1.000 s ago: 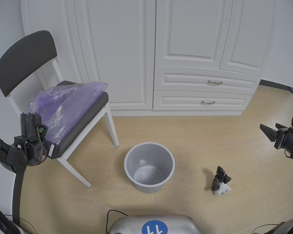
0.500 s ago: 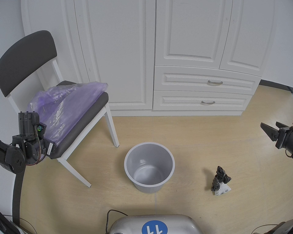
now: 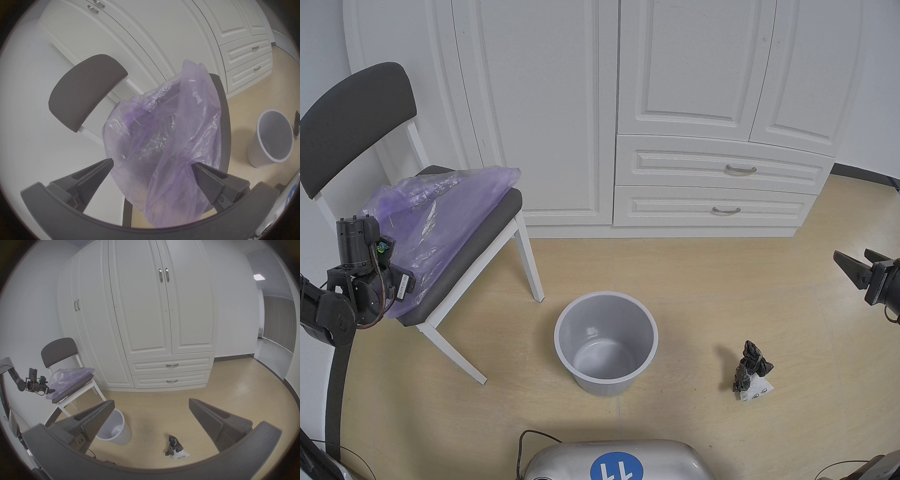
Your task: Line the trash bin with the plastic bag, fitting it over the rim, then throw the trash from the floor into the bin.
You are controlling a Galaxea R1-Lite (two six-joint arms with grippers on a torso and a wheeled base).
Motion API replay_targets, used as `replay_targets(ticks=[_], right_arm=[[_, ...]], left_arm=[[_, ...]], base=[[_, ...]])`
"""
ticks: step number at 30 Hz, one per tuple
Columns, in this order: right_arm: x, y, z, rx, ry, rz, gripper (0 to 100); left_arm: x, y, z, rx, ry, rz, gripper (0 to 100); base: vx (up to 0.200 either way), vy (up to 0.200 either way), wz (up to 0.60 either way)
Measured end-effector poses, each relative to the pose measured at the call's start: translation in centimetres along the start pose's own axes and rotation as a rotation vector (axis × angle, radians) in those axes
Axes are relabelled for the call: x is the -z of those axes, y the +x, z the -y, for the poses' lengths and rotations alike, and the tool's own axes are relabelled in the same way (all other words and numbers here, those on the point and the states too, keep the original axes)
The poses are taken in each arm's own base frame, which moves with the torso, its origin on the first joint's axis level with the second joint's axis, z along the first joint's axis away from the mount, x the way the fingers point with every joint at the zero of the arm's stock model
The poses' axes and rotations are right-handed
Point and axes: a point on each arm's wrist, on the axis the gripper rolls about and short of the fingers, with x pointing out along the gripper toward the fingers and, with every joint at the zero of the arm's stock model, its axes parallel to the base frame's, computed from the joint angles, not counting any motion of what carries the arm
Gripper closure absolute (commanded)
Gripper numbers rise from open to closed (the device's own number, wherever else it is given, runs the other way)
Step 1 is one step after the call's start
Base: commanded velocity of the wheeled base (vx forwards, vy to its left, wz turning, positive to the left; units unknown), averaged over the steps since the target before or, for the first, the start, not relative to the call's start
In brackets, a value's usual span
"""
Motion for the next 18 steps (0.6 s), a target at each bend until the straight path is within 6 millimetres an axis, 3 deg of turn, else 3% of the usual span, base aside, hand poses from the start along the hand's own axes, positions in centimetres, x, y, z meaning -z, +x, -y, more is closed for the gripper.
replay_targets(ticks=[18], right_arm=[[-0.4,-0.3,-0.2,-0.012,0.015,0.022,0]], left_arm=[[-0.4,1.6,0.9,0.003,0.005,0.006,0]], base=[[0.000,0.000,0.00]])
